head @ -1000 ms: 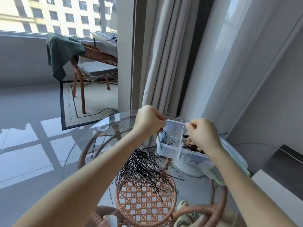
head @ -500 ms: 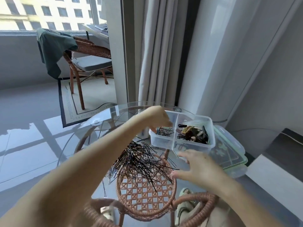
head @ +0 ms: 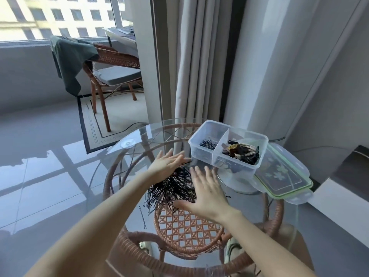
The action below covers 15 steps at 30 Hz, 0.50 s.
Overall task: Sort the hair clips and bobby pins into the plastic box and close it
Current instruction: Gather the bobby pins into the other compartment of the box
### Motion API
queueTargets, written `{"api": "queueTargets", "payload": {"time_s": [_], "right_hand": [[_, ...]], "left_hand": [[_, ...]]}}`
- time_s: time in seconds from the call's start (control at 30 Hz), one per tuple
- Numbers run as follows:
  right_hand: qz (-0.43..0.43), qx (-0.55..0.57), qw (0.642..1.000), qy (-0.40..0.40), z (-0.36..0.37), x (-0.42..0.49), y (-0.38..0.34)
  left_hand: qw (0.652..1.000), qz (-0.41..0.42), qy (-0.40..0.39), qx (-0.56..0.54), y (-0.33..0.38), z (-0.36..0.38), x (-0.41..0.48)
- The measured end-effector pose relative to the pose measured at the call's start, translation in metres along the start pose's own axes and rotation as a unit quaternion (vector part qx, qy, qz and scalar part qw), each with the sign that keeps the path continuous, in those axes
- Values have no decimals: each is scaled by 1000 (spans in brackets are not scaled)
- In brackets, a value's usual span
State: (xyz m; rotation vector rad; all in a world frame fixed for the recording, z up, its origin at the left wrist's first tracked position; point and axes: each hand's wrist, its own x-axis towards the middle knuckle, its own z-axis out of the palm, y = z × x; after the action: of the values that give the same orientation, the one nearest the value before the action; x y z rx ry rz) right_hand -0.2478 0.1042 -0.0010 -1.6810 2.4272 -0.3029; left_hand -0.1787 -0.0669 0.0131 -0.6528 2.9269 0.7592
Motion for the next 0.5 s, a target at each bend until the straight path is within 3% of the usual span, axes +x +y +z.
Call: {"api": "queueTargets", "payload": {"time_s": [0.13, 0.23, 0.3, 0.33, 0.4, 0.5], "right_hand": [[-58, 62, 996, -16, 2, -5, -8], [-77, 183, 980, -14, -9, -22, -5], [-66, 207, 976, 16, -20, -34, 3], [-54, 180, 982, 34, -24, -40, 9], [-19, 80, 996, 41, -31, -49, 18], [7, -21, 1000, -2, -29, -54, 15]], "left_hand": [[988, 43, 5, -146, 6, 5, -18], [966, 34, 9, -256, 8, 4, -45], [953, 18, 59, -298, 7, -2, -65], [957, 0, 105, -270, 5, -4, -75], [976, -76, 169, -115, -3, -6, -97], [978, -166, 118, 47, -3, -2, -126]]}}
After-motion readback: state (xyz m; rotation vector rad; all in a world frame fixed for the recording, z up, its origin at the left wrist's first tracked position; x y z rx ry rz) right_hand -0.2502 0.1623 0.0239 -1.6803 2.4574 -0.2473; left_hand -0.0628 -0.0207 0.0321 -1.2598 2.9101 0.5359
